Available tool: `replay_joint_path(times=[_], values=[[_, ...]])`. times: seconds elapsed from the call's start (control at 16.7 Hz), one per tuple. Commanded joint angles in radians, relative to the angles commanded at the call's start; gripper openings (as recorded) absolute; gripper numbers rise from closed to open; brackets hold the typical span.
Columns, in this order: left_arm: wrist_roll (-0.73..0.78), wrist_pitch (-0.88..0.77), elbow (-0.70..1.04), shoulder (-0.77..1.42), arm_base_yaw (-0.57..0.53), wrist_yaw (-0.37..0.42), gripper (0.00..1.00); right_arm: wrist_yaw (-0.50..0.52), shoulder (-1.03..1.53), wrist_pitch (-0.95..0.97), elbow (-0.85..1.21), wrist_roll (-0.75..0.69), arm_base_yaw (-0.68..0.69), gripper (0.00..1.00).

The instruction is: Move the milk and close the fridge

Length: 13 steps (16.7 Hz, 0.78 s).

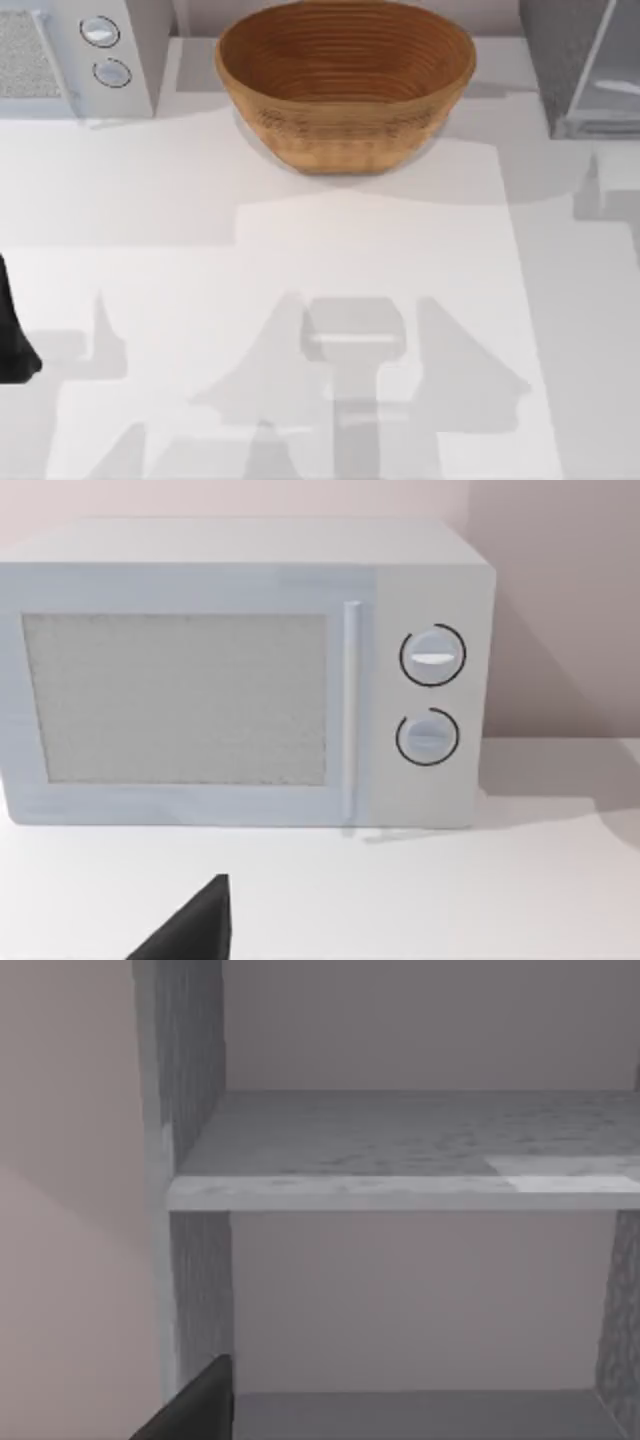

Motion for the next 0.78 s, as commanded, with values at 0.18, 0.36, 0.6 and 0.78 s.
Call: replay_joint_path(times=[0.18,0.36,0.6,0.78], values=[[0.000,0.000,0.000,0.000,0.000,0.000,1.00,0.029,-0.326,-0.144,-0.183,-0.003,0.028,1.00],[0.000,0.000,0.000,0.000,0.000,0.000,1.00,0.049,-0.609,-0.278,-0.351,-0.006,0.060,1.00],[0.000,0.000,0.000,0.000,0.000,0.000,1.00,0.063,-0.869,-0.413,-0.521,-0.012,0.098,1.00],[0.000,0.000,0.000,0.000,0.000,0.000,1.00,0.067,-0.956,-0.463,-0.583,-0.015,0.114,1.00]])
